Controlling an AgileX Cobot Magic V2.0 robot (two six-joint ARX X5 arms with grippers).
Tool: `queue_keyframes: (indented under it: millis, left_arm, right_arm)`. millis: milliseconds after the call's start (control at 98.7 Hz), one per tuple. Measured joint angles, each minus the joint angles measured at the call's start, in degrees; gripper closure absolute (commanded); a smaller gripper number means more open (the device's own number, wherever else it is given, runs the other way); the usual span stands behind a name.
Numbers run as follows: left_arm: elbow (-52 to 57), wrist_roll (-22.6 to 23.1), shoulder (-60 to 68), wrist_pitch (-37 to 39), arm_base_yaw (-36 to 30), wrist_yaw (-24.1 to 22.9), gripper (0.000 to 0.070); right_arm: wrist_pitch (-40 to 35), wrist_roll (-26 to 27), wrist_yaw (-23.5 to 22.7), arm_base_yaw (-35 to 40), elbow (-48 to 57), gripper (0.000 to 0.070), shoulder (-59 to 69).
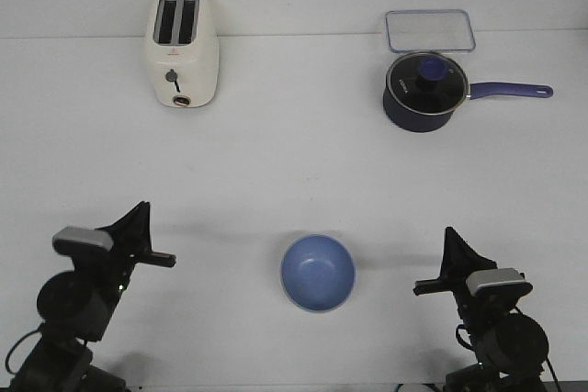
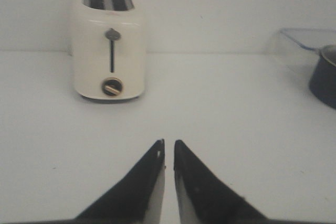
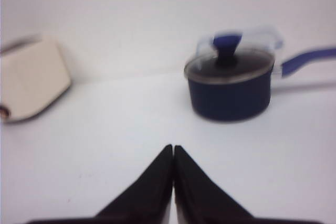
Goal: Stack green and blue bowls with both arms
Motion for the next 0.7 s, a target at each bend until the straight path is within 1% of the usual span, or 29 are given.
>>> queue_keyframes:
  millis: [111, 172, 294, 699]
  left_arm:
    - [-6.9, 0.0, -8.8, 0.9, 2.9, -0.6, 0.0685]
    - [-7.3, 0.0, -10.9, -0.3, 3.6, -0.6, 0.0685]
    - [-7.2, 0.0, -14.0, -0.2, 3.8, -0.6, 0.0685]
    - [-7.2, 0.0, -16.5, -0.2, 3.9, -0.6, 0.0685]
  right_arm:
    - [-0.6, -0.2, 1.2, 0.0, -0.4, 0.07, -0.9]
    - [-0.7, -0.4, 1.2, 0.0, -0.4, 0.07, -0.9]
    - [-0.5, -0.4, 1.2, 0.0, -0.4, 0.07, -0.9]
    - [-0.5, -0.5, 1.2, 0.0, -0.4, 0.07, -0.9]
